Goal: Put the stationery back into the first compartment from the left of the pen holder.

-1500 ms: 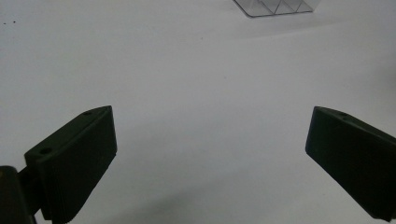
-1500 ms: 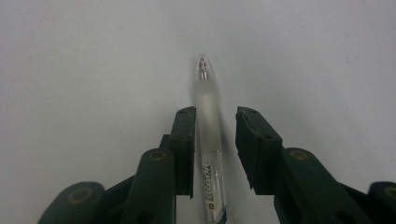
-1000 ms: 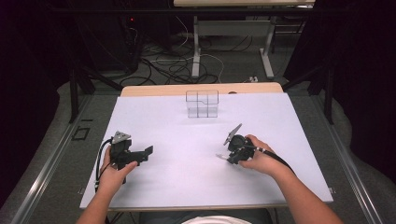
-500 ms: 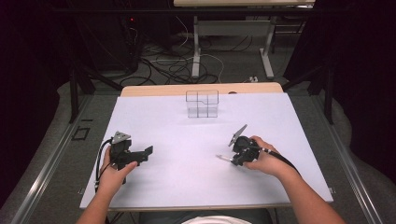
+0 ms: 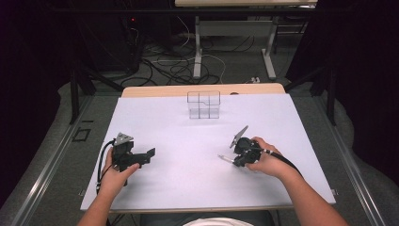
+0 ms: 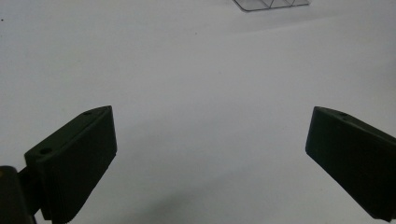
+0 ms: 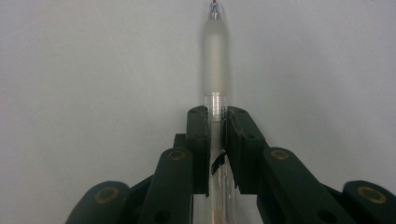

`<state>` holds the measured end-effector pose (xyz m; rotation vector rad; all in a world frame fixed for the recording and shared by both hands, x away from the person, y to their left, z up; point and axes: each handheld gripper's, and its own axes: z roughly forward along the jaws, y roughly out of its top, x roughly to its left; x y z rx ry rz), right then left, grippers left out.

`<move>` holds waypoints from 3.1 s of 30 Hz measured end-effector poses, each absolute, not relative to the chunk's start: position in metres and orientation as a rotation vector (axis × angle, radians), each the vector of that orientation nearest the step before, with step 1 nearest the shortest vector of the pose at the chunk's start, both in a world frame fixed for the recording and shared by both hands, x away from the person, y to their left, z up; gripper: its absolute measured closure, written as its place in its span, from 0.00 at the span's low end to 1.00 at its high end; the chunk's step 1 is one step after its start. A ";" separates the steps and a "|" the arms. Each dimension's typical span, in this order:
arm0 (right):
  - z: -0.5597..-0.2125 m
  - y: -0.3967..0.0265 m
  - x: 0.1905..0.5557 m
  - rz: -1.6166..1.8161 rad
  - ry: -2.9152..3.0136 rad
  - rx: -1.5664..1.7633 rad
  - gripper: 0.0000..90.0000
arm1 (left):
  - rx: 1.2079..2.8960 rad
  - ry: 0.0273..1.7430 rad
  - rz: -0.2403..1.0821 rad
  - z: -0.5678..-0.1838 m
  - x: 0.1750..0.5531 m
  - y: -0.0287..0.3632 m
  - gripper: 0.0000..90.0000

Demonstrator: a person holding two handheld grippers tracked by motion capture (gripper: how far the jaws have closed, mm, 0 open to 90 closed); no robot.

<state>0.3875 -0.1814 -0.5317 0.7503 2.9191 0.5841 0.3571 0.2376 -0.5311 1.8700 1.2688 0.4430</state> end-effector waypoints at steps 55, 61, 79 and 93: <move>-0.504 -0.147 0.373 1.237 2.527 0.812 0.88 | 1.727 1.153 0.312 -0.505 0.347 0.218 0.19; -0.501 -0.148 0.377 1.330 2.476 0.844 0.88 | 1.716 1.153 0.299 -0.503 0.348 0.212 0.25; -0.491 -0.125 0.395 1.426 2.351 0.845 0.88 | 1.729 1.128 0.365 -0.484 0.367 0.193 0.34; -0.492 -0.130 0.390 1.482 2.259 0.874 0.88 | 1.738 1.118 0.364 -0.473 0.380 0.170 0.37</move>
